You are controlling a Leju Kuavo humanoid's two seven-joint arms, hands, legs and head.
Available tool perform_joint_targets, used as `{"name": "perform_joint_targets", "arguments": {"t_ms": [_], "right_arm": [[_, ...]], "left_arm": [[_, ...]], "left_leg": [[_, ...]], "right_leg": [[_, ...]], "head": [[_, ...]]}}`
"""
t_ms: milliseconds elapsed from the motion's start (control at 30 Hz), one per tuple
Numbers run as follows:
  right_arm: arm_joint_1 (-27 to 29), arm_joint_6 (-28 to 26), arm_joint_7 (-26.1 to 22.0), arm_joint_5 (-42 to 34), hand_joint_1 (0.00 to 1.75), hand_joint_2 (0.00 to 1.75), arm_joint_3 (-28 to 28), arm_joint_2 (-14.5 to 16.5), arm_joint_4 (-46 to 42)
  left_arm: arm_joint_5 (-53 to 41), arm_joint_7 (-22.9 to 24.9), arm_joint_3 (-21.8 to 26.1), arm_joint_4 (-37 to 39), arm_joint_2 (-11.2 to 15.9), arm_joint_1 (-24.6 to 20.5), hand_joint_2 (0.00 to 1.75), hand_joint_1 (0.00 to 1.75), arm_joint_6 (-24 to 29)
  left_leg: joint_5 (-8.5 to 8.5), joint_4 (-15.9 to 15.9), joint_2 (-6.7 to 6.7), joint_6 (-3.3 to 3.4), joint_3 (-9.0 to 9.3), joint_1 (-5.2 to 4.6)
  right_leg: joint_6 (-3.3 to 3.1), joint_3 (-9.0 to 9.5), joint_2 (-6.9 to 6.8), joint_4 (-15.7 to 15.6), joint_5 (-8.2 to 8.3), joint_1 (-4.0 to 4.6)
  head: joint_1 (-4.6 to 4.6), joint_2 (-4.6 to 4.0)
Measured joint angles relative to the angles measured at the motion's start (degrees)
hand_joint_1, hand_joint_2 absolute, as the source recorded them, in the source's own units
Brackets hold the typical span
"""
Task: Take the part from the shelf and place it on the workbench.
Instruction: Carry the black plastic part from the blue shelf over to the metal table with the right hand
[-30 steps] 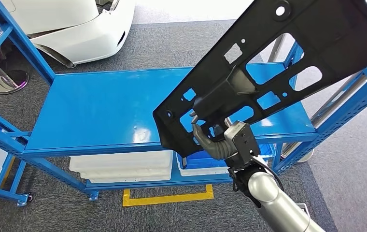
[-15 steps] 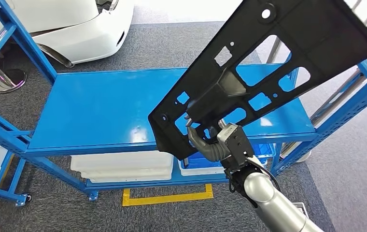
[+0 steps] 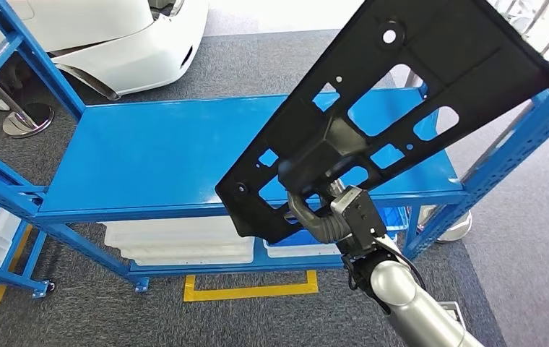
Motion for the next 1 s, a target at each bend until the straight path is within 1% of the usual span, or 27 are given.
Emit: {"name": "perform_joint_targets", "arguments": {"t_ms": [67, 100, 133, 167, 200, 233, 267, 300, 333, 367, 433, 467, 500, 533, 567, 600, 633, 667, 700, 733, 767, 800, 833, 867, 933, 967, 1000], "right_arm": [[-0.1, 0.2, 0.0, -0.1, 1.75, 1.75, 0.1, 0.1, 0.2], [-0.1, 0.3, 0.0, -0.1, 1.75, 1.75, 0.3, 0.2, 0.3], [-0.1, 0.5, 0.0, -0.2, 1.75, 1.75, 0.4, 0.2, 0.5], [-0.2, 0.6, 0.0, -0.3, 1.75, 1.75, 0.5, 0.3, 0.7], [-0.3, 0.7, 0.0, -0.4, 1.75, 1.75, 0.6, 0.5, 1.0], [-0.5, 0.8, -0.1, -0.4, 1.75, 1.75, 0.7, 0.6, 1.1], [-0.6, 0.9, -0.1, -0.5, 1.75, 1.75, 0.8, 0.7, 1.3], [-0.8, 0.9, -0.2, -0.7, 1.75, 1.75, 0.8, 0.8, 1.4], [-0.9, 0.9, -0.2, -0.9, 1.75, 1.75, 0.8, 0.9, 1.6], [-0.9, 0.9, -0.3, -1.0, 1.75, 1.75, 0.8, 0.9, 1.7], [-0.9, 0.9, -0.4, -1.2, 1.75, 1.75, 0.9, 1.0, 1.8], [-0.9, 0.9, -0.4, -1.3, 1.75, 1.75, 0.9, 1.0, 1.9], [-0.9, 0.9, -0.5, -1.3, 1.75, 1.75, 1.0, 1.0, 2.0], [-0.9, 0.8, -0.5, -1.4, 1.75, 1.75, 1.0, 1.0, 2.0], [-0.8, 0.7, -0.4, -1.5, 1.75, 1.75, 1.0, 1.0, 2.1], [-0.8, 0.6, -0.4, -1.6, 1.75, 1.75, 1.1, 1.0, 2.2], [-0.8, 0.6, -0.4, -1.7, 1.75, 1.75, 1.2, 1.0, 2.3], [-0.7, 0.4, -0.3, -1.8, 1.75, 1.75, 1.3, 1.0, 2.4], [-0.7, 0.3, -0.2, -2.0, 1.75, 1.75, 1.4, 1.0, 2.4], [-0.7, 0.1, -0.1, -2.1, 1.75, 1.75, 1.5, 1.0, 2.5], [-0.8, -0.1, 0.0, -2.2, 1.75, 1.75, 1.6, 1.0, 2.5], [-0.8, -0.3, 0.0, -2.3, 1.75, 1.75, 1.6, 1.0, 2.5], [-0.8, -0.4, 0.0, -2.3, 1.75, 1.75, 1.7, 1.0, 2.5], [-0.8, -0.5, 0.1, -2.4, 1.75, 1.75, 1.7, 1.0, 2.5], [-0.7, -0.5, 0.1, -2.4, 1.75, 1.75, 1.8, 1.0, 2.6], [-0.8, -0.5, 0.1, -2.5, 1.75, 1.75, 1.9, 1.1, 2.7], [-0.8, -0.5, 0.1, -2.5, 1.75, 1.75, 1.9, 1.1, 2.7]], "left_arm": [[0.1, 0.0, 0.0, 0.0, 0.0, 0.0, 1.75, 0.0, 0.1], [0.3, 0.0, 0.0, 0.0, 0.0, 0.0, 1.75, 0.0, 0.1], [0.4, 0.0, 0.0, 0.0, 0.0, 0.0, 1.75, 0.0, 0.2], [0.5, 0.0, 0.0, 0.0, 0.0, 0.0, 1.75, 0.0, 0.2], [0.6, 0.0, 0.1, 0.0, 0.0, 0.0, 1.75, 0.0, 0.1], [0.6, 0.0, 0.1, 0.0, 0.0, 0.0, 1.75, 0.0, 0.1], [0.6, 0.0, 0.1, 0.0, 0.1, -0.1, 1.75, 0.0, 0.0], [0.6, 0.0, 0.1, 0.0, 0.2, -0.1, 1.75, 0.0, 0.0], [0.5, 0.0, 0.1, 0.0, 0.3, -0.2, 1.75, 0.0, 0.0], [0.5, 0.0, 0.1, 0.0, 0.4, -0.2, 1.75, 0.0, 0.1], [0.4, 0.1, 0.1, 0.0, 0.4, -0.1, 1.75, 0.0, 0.1], [0.3, 0.2, 0.1, 0.0, 0.4, -0.1, 1.75, 0.0, 0.1], [0.3, 0.3, 0.1, 0.0, 0.4, -0.1, 1.75, 0.0, 0.0], [0.2, 0.5, 0.1, 0.0, 0.4, -0.2, 1.75, 0.0, 0.0], [0.2, 0.7, 0.1, 0.0, 0.4, -0.2, 1.75, 0.0, -0.2], [0.1, 0.9, 0.1, 0.0, 0.4, -0.2, 1.75, 0.0, -0.3], [0.1, 1.0, 0.1, 0.0, 0.4, -0.2, 1.75, 0.0, -0.5], [0.1, 1.1, 0.1, 0.0, 0.4, -0.2, 1.75, 0.0, -0.6], [0.1, 1.1, 0.1, 0.0, 0.4, -0.2, 1.75, 0.0, -0.6], [0.1, 1.1, 0.1, 0.0, 0.4, -0.1, 1.75, 0.0, -0.6], [0.1, 1.1, 0.1, 0.0, 0.4, -0.1, 1.75, 0.0, -0.6], [0.1, 1.1, 0.1, 0.0, 0.4, -0.2, 1.75, 0.0, -0.6], [0.1, 1.1, 0.1, 0.0, 0.5, -0.2, 1.75, 0.0, -0.6], [0.1, 1.2, 0.1, 0.0, 0.5, -0.2, 1.75, 0.0, -0.6], [0.2, 1.2, 0.1, 0.0, 0.5, -0.2, 1.75, 0.0, -0.6], [0.2, 1.2, 0.1, 0.0, 0.5, -0.1, 1.75, 0.0, -0.6], [0.3, 1.2, 0.1, 0.0, 0.5, -0.1, 1.75, 0.0, -0.5]], "left_leg": [[-5.02, 7.1, 0.17, 0.0, -2.49, -0.04], [-6.74, 10.5, 0.18, 0.06, -3.4, -0.12], [-7.51, 12.5, 0.17, 0.21, -3.66, -0.26], [-7.13, 12.5, 0.17, 0.53, -2.88, -0.47], [-5.91, 10.3, 0.17, 1.03, -1.06, -0.76], [-4.42, 6.7, 0.16, 1.75, 1.58, -1.17], [-3.51, 2.3, 0.21, 2.57, 4.34, -1.57], [-2.8, -1.2, 0.37, 3.04, 6.42, -1.88], [-2.47, -3.5, 0.51, 3.35, 7.6, -2.19], [-2.31, -4.5, 0.67, 3.49, 7.83, -2.37], [-0.85, -5.4, 0.83, 3.78, 7.24, -2.51], [-0.03, -5.9, 0.89, 4.08, 6.84, -2.41], [0.86, -6.5, 0.96, 4.36, 6.3, -2.26], [1.67, -6.8, 1.02, 4.52, 5.68, -2.1], [2.33, -6.9, 1.02, 4.63, 4.89, -2.09], [2.95, -6.8, 1.03, 4.63, 4.04, -2.07], [3.55, -6.7, 1.07, 4.54, 3.14, -2.05], [4.15, -6.5, 1.11, 4.43, 2.28, -2.01], [4.66, -6.2, 1.16, 4.25, 1.38, -1.92], [5.08, -5.7, 1.2, 4.03, 0.52, -1.8], [5.41, -5.2, 1.22, 3.77, -0.31, -1.72], [5.66, -4.6, 1.23, 3.49, -1.09, -1.7], [5.95, -4.1, 1.23, 3.16, -1.59, -1.72], [6.28, -3.8, 1.23, 2.82, -1.94, -1.72], [7.0, -3.6, 1.19, 2.05, -2.24, -1.66], [6.64, -3.2, 1.12, 1.67, -2.53, -1.56], [5.29, -2.0, 1.04, 1.3, -3.04, -1.48]], "right_leg": [[-0.75, -0.88, -0.21, 0.0, 0.7, 0.34], [-0.98, -1.37, -0.3, 0.0, 1.06, 0.6], [-1.15, -1.87, -0.37, 0.0, 1.44, 0.88], [-1.27, -2.38, -0.41, 0.0, 1.84, 1.19], [-1.36, -2.86, -0.42, 0.0, 2.27, 1.49], [-1.41, -3.27, -0.42, 0.0, 2.7, 1.74], [-1.35, -3.65, -0.45, 0.0, 3.13, 2.0], [-1.22, -3.87, -0.51, 0.0, 3.55, 2.06], [-0.97, -3.98, -0.63, -0.1, 3.99, 1.97], [-0.6, -4.04, -0.8, -0.3, 4.48, 1.79], [0.16, -4.11, -1.04, -0.7, 5.29, 1.42], [0.5, -4.37, -0.99, -0.5, 4.71, 1.39], [0.75, -4.85, -0.87, 0.6, 3.09, 1.39], [0.99, -5.54, -0.73, 2.7, 0.57, 1.33], [1.22, -6.34, -0.63, 5.9, -2.42, 1.21], [1.42, -7.0, -0.61, 9.5, -4.75, 1.06], [1.63, -7.25, -0.6, 12.5, -5.77, 0.92], [1.82, -6.85, -0.61, 14.2, -5.47, 0.79], [1.98, -5.52, -0.61, 13.8, -4.0, 0.7], [2.11, -3.34, -0.63, 11.7, -2.34, 0.62], [2.18, -0.58, -0.65, 8.0, -1.62, 0.56], [2.02, 2.13, -0.6, 4.1, -1.75, 0.65], [1.7, 3.97, -0.55, 1.1, -2.34, 0.75], [1.31, 4.96, -0.48, -0.7, -3.06, 0.9], [0.28, 4.8, -0.44, -1.2, -2.83, 1.06], [-0.19, 4.49, -0.5, -1.3, -2.4, 1.04], [-0.7, 4.04, -0.58, -1.4, -1.85, 1.0]], "head": [[-0.97, 0.0], [-1.39, 0.0], [-1.7, 0.0], [-1.91, 0.0], [-2.09, 0.0], [-2.23, 0.0], [-2.27, 0.0], [-2.18, 0.0], [-2.05, 0.0], [-1.99, 0.0], [-2.25, 0.0], [-2.36, 0.0], [-2.24, 0.0], [-1.98, 0.0], [-1.6, 0.0], [-1.23, 0.0], [-0.93, 0.0], [-0.67, 0.0], [-0.42, 0.0], [-0.17, 0.0], [0.1, 0.0], [0.36, 0.0], [0.47, 0.0], [0.52, 0.0], [0.35, 0.0], [0.34, 0.0], [0.19, 0.0]]}}
